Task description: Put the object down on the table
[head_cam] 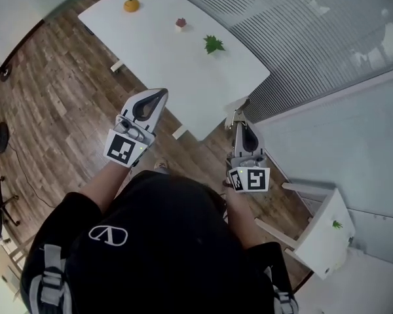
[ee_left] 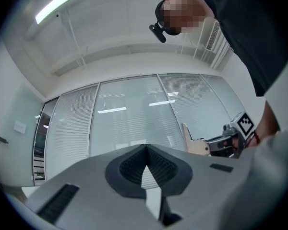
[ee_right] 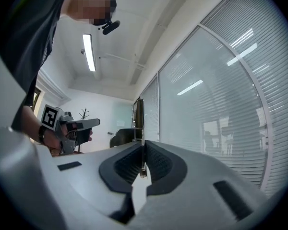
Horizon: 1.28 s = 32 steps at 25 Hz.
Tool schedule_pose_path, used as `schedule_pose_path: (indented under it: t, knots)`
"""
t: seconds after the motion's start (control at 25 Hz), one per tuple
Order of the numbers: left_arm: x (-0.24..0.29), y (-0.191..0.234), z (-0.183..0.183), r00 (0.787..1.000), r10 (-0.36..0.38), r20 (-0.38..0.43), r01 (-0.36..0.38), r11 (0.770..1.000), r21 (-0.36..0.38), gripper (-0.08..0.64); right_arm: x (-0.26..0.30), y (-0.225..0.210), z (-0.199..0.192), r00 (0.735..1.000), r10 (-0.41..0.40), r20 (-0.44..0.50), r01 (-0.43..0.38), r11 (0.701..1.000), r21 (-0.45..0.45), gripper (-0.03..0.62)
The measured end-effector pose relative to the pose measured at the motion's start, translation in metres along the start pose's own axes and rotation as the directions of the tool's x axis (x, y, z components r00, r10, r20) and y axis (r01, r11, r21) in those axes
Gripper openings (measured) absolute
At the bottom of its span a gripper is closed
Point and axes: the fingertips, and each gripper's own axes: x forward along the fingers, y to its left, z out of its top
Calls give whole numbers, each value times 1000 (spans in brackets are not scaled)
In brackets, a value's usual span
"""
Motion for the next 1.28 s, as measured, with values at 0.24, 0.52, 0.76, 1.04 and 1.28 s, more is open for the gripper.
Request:
schedule_pose_path:
  t: [0.24, 0.52, 0.76, 1.04, 1.28]
  knots:
    - [32, 30, -20, 1000, -3, -11, 2, 999, -34, 5, 53, -19, -14, 999, 15, -31, -14, 999, 36, 6]
    - [62, 42, -34, 999, 48, -18, -49, 997, -55, 5, 90, -45, -42, 994, 77, -83, -67, 991, 115, 6]
    - [75, 46, -37, 995, 85, -44, -87, 994, -65, 5, 120, -68, -79, 978, 143, -150, -89, 944, 318, 6]
    - [86, 53, -61, 988, 128, -88, -134, 989, -65, 5, 156, -83, -192, 908, 295, -297, 14, 688, 726, 6]
    - [85, 61, -76, 977, 172, -122, -180, 982, -59, 5, 176, -77, -272, 846, 403, -349, 162, 429, 889, 6]
